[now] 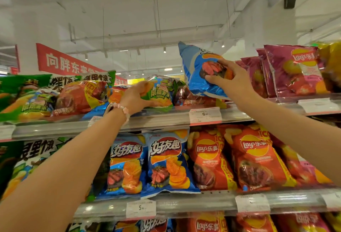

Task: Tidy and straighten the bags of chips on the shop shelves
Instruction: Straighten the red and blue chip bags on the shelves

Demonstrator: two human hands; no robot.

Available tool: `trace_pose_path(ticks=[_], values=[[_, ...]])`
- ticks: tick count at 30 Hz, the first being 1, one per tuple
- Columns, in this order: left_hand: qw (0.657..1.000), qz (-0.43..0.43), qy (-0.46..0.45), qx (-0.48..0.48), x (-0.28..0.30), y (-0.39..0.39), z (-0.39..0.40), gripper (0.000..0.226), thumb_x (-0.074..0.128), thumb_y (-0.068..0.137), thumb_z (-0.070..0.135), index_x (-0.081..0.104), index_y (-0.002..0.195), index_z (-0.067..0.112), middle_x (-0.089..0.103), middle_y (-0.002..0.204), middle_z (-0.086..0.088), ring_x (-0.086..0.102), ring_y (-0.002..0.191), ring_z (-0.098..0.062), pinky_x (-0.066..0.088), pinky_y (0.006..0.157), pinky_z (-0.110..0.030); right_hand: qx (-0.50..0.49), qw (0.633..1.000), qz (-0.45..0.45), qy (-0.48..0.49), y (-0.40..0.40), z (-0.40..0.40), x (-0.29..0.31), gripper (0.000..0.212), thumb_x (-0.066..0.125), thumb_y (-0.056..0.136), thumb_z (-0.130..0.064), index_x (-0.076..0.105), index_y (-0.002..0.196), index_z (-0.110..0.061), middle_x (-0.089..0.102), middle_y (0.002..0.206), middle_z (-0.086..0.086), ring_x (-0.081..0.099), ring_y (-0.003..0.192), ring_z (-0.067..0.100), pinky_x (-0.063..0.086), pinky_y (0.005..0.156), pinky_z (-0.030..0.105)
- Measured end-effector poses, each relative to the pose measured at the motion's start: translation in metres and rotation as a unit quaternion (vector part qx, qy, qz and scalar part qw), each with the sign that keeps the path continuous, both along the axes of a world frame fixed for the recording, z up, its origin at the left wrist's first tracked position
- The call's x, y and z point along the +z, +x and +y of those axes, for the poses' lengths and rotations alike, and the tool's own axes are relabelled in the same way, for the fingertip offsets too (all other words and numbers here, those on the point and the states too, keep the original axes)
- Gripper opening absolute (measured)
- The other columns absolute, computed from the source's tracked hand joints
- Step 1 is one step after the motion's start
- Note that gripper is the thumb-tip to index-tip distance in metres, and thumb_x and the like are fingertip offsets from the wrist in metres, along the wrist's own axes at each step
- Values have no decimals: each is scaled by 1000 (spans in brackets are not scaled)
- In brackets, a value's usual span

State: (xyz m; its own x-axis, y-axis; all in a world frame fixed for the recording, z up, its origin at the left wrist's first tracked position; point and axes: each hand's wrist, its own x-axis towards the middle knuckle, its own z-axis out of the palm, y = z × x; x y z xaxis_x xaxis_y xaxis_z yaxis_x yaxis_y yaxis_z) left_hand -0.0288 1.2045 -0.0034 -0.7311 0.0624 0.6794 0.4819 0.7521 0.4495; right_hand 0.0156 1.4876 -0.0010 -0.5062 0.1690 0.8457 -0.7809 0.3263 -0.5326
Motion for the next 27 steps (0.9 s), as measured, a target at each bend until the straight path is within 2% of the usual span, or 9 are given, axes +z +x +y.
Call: trace_pose_path(ticks=[4, 8, 12, 14, 17, 21, 23, 25, 27], values=[[999, 52, 2, -12, 2, -9, -4, 87, 82, 70, 36, 39, 144, 20, 52, 139, -7, 52, 123, -25, 44, 101, -37, -3, 999, 43, -13, 3, -21, 0, 56, 79, 75, -17, 55, 125, -22, 54, 103, -22, 54, 96, -5, 40, 78, -2], [984, 147, 87, -52, 10, -4, -4, 79, 80, 76, 29, 41, 143, 15, 50, 137, -9, 48, 124, -22, 41, 105, -36, -6, 995, 88, -40, 6, -39, 2, 49, 76, 78, -17, 51, 118, -32, 51, 104, -29, 52, 95, -18, 42, 82, 1], [956, 252, 143, -50, 28, 13, -18, 74, 80, 75, 30, 45, 140, 16, 49, 121, -10, 48, 112, -19, 41, 97, -31, 12, 986, 131, -103, 5, -58, 8, 45, 72, 82, -21, 53, 122, -30, 55, 112, -20, 55, 102, -10, 45, 90, 10], [952, 258, 153, -54, 32, 21, -33, 74, 80, 76, 30, 44, 140, 20, 47, 118, -7, 48, 111, -19, 42, 98, -33, -5, 990, 109, -90, 0, -72, 11, 49, 74, 81, -20, 53, 126, -23, 55, 115, -14, 54, 106, -1, 43, 92, 10], [953, 263, 148, -37, 27, 29, -60, 75, 81, 74, 32, 46, 139, 21, 50, 123, -9, 48, 111, -17, 42, 97, -32, -38, 997, 58, -26, -12, -99, 12, 46, 79, 76, -24, 53, 113, -35, 55, 103, -21, 54, 102, 6, 42, 85, 7], [954, 256, 151, -31, 10, 38, -96, 75, 82, 72, 31, 47, 137, 25, 45, 117, 4, 47, 113, -18, 42, 100, -40, -126, 991, -6, 48, -32, -140, 8, 63, 79, 73, -35, 52, 129, -21, 62, 119, 2, 58, 109, 20, 48, 95, 33], [958, 248, 143, -21, 2, 40, -113, 75, 82, 71, 35, 46, 137, 27, 44, 116, 8, 48, 117, -21, 42, 101, -43, -171, 982, -24, 82, -40, -154, 7, 69, 77, 75, -39, 49, 134, -18, 61, 121, 7, 58, 109, 24, 49, 93, 35], [959, 253, 129, -10, -4, 41, -129, 77, 82, 70, 38, 47, 137, 27, 47, 116, 6, 49, 114, -21, 42, 96, -36, -216, 965, -63, 132, -47, -165, 5, 73, 74, 77, -44, 45, 138, -19, 58, 123, 11, 56, 111, 27, 49, 92, 38], [956, 268, 116, -3, -10, 44, -141, 78, 81, 69, 40, 46, 138, 30, 46, 113, 6, 43, 106, -11, 36, 86, -19, -253, 947, -104, 170, -54, -174, 2, 74, 72, 77, -48, 42, 140, -22, 57, 124, 12, 54, 113, 30, 48, 92, 44]])
